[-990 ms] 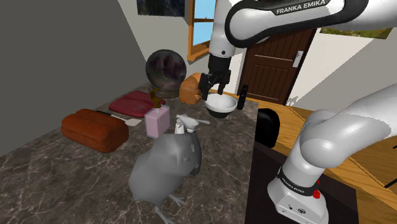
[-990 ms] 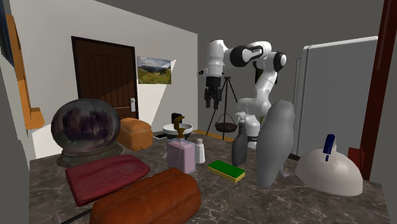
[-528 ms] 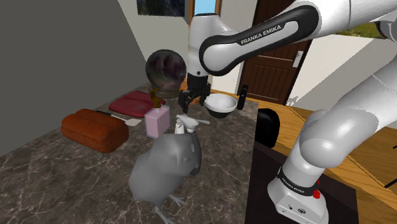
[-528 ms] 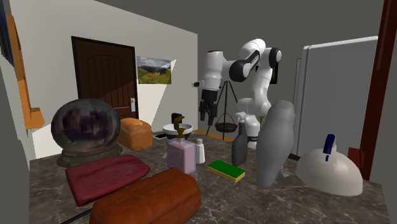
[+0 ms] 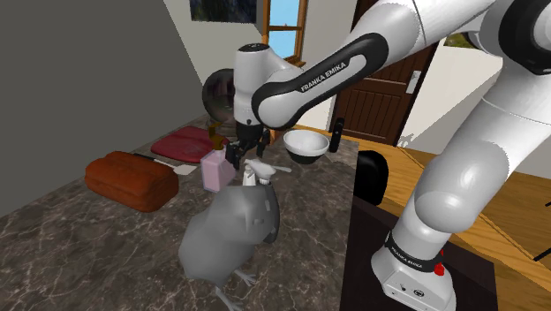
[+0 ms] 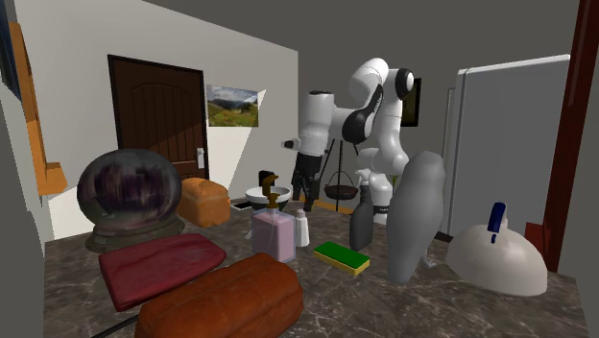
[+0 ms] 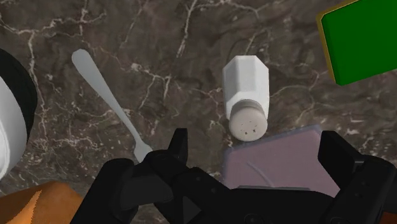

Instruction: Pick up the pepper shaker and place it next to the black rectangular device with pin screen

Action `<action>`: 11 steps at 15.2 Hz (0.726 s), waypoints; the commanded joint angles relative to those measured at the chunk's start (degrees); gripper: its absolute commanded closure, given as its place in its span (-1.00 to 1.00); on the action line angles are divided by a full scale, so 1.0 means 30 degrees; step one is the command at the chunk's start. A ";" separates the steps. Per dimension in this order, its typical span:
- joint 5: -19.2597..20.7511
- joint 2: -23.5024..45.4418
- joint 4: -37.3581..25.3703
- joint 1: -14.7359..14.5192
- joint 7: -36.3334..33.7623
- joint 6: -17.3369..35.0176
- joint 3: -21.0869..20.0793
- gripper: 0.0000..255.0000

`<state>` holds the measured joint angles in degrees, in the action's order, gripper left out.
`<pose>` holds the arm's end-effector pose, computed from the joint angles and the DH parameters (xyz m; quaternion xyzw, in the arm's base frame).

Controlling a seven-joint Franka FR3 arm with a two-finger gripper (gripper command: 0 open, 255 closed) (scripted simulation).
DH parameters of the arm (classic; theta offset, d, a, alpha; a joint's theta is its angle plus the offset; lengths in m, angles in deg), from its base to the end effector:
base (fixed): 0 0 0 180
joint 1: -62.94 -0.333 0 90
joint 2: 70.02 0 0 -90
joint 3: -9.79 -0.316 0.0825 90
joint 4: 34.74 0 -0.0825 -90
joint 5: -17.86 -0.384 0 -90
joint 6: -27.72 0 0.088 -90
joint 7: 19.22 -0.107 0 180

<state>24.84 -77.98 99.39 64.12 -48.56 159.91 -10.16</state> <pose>0.4699 0.1586 0.3963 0.9949 -0.0536 0.0720 0.0452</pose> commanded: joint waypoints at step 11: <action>0.0912 0.1382 0.0443 0.0200 -0.0661 0.1718 -0.0045 -1.00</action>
<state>27.57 -73.85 100.72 64.71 -50.54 165.05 -10.29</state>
